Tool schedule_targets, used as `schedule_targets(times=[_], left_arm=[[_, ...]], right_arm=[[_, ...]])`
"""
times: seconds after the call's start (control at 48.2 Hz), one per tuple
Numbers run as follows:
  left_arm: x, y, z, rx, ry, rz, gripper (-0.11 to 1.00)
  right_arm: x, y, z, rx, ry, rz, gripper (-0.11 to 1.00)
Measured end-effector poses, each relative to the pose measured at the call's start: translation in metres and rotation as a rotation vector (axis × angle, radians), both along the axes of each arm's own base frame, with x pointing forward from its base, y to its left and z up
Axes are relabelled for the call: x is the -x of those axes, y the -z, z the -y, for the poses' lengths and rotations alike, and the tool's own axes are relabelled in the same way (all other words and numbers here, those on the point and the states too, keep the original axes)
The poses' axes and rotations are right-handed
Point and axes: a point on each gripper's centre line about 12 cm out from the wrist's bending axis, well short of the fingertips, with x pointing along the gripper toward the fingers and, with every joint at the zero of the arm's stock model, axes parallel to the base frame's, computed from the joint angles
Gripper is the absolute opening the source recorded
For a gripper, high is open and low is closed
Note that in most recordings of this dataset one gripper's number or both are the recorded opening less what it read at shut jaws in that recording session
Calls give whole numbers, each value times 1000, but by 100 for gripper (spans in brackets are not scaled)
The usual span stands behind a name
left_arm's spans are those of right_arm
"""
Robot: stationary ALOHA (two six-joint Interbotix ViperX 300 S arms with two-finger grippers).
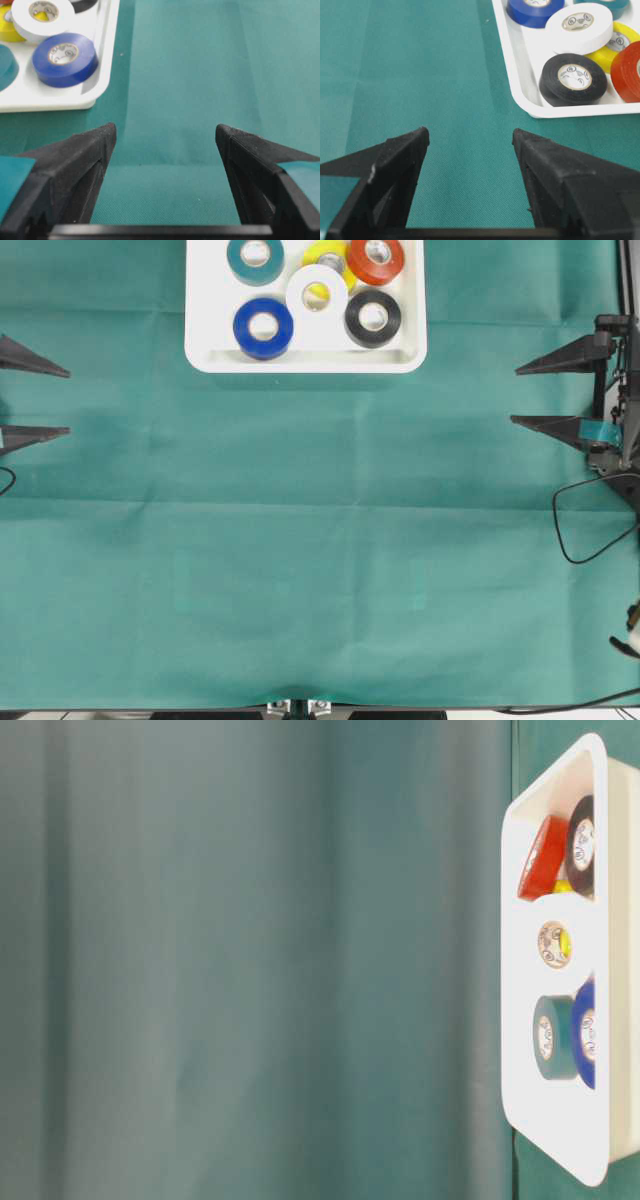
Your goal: Put the tape alternately from left to right into the white case.
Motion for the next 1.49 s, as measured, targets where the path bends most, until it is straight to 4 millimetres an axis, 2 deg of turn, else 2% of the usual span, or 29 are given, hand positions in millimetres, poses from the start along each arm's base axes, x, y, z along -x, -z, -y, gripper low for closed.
schedule_targets(times=[1.494], left_arm=[[1, -2, 0, 1, 0, 14, 87]], right_arm=[[2, 2, 0, 1, 1, 7, 75]])
